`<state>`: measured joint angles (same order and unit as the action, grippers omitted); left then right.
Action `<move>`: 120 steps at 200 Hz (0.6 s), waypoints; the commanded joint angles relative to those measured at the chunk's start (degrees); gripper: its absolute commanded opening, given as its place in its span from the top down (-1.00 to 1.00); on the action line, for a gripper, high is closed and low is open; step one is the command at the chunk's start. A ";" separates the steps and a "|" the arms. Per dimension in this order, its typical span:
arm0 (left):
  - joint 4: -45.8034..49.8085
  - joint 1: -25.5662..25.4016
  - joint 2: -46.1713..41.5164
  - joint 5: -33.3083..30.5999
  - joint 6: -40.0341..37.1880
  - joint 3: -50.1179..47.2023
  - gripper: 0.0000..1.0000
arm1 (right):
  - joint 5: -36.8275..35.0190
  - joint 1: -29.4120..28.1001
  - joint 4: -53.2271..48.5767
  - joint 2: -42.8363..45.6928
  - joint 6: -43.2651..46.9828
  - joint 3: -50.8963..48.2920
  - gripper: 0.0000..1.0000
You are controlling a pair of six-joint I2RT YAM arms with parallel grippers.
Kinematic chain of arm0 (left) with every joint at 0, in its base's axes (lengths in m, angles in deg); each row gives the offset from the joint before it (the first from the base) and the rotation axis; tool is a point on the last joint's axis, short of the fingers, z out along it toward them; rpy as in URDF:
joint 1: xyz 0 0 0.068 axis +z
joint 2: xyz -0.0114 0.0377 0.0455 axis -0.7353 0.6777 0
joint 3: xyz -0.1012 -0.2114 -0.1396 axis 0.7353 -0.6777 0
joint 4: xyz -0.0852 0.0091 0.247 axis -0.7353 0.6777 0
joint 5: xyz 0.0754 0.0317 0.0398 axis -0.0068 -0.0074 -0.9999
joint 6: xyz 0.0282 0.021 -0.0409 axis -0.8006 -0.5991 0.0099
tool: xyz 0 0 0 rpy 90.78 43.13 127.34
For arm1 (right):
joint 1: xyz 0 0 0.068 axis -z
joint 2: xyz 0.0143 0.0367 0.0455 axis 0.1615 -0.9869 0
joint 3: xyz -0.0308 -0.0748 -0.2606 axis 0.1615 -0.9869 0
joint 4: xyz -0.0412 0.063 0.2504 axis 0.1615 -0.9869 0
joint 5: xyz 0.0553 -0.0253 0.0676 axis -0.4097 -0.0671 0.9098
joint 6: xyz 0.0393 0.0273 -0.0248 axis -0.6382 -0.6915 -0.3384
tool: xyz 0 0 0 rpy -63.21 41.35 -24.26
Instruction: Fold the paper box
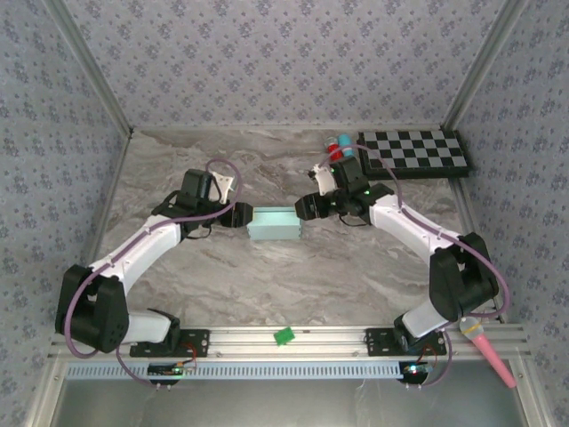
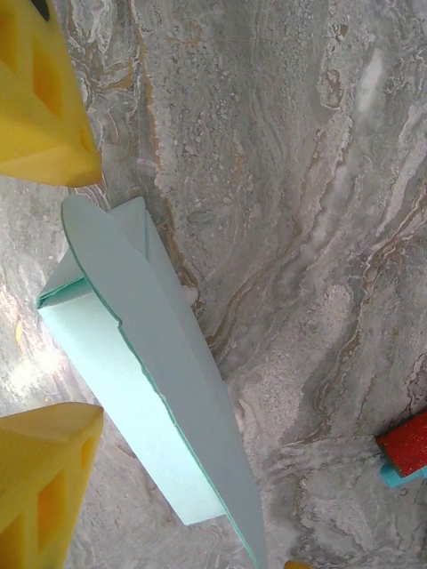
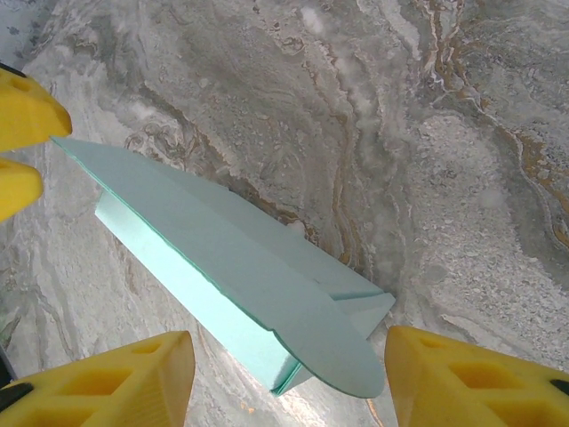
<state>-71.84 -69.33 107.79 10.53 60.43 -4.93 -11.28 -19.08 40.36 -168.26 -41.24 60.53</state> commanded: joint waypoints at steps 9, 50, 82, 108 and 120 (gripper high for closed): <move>-0.28 0.11 -0.56 0.99 -1.77 -0.41 -0.28 | -1.92 -0.79 -1.91 1.65 1.23 -1.28 -0.20; -0.98 0.11 0.51 2.84 -1.15 -0.14 -0.23 | -3.18 -1.32 -2.03 1.66 0.79 -1.72 -0.19; -1.27 0.11 0.97 3.37 -0.97 -0.12 -0.16 | -3.76 -1.60 -1.85 1.59 0.48 -1.90 -0.16; -1.00 0.11 1.47 3.81 -0.97 -0.16 -0.13 | -5.19 -1.93 -2.46 1.70 0.75 -1.81 -0.15; -0.70 0.12 1.49 3.64 -0.97 -0.06 -0.12 | -5.57 -1.94 -2.75 1.78 0.78 -1.81 -0.14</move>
<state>-72.06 -69.33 108.86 12.63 59.90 -4.93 -14.96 -20.64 39.76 -168.13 -41.24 59.17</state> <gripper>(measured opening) 0.564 0.573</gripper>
